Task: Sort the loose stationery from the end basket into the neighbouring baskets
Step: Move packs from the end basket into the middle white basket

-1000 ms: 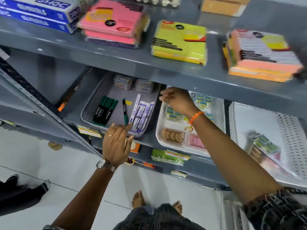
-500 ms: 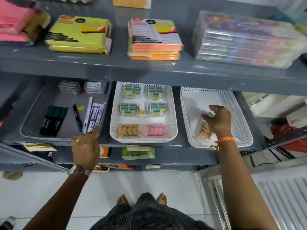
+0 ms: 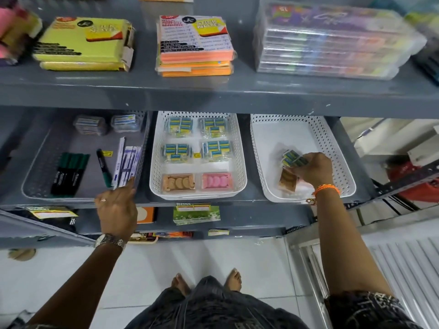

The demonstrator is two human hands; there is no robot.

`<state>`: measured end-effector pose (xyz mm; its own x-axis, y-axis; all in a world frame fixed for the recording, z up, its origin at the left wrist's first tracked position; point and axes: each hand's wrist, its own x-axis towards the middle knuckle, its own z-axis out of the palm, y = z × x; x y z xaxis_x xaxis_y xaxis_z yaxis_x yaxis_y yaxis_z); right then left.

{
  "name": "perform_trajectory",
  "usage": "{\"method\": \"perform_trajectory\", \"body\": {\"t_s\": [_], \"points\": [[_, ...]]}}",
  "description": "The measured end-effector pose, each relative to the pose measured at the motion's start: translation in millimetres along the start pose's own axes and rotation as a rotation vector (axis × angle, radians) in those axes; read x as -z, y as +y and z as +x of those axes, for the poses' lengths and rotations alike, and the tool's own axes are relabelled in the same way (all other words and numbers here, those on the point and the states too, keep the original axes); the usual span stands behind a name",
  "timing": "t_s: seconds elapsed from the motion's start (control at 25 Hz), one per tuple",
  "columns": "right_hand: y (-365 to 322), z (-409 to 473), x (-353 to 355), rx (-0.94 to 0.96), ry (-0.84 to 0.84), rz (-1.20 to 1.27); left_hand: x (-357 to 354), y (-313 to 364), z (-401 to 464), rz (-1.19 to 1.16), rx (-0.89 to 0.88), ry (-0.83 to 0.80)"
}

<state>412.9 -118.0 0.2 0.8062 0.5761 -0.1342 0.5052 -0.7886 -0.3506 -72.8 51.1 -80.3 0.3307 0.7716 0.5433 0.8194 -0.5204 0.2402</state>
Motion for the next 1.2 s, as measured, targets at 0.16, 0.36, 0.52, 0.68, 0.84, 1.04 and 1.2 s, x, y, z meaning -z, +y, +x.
{"method": "perform_trajectory", "body": {"t_s": [0.16, 0.36, 0.52, 0.68, 0.84, 1.04, 1.2], "points": [[-7.0, -17.9, -0.9, 0.067, 0.11, 0.046, 0.6, 0.8, 0.2, -0.011, 0.002, -0.008], [-24.4, -38.9, -0.8, 0.271, 0.348, 0.119, 1.9, 3.1, 0.1, -0.006, 0.034, -0.027], [-61.6, -47.6, 1.3, 0.403, 0.518, 0.245, 1.7, 5.6, 1.8, -0.02, 0.044, -0.032], [-116.8, -47.0, -7.4, 0.6, 0.454, 0.184, 1.3, 6.1, 1.3, -0.015, 0.058, -0.024], [-190.6, -48.6, -34.4, 0.765, 0.219, -0.011, 0.8, 6.8, 1.9, -0.031, 0.064, -0.012], [-263.9, -48.9, -78.3, 0.897, -0.013, -0.316, 0.5, 4.8, 1.4, -0.039, 0.075, -0.011], [-276.2, -44.0, -105.1, 0.889, -0.116, -0.379, -1.0, 4.2, 1.2, -0.034, 0.069, 0.01]]}}
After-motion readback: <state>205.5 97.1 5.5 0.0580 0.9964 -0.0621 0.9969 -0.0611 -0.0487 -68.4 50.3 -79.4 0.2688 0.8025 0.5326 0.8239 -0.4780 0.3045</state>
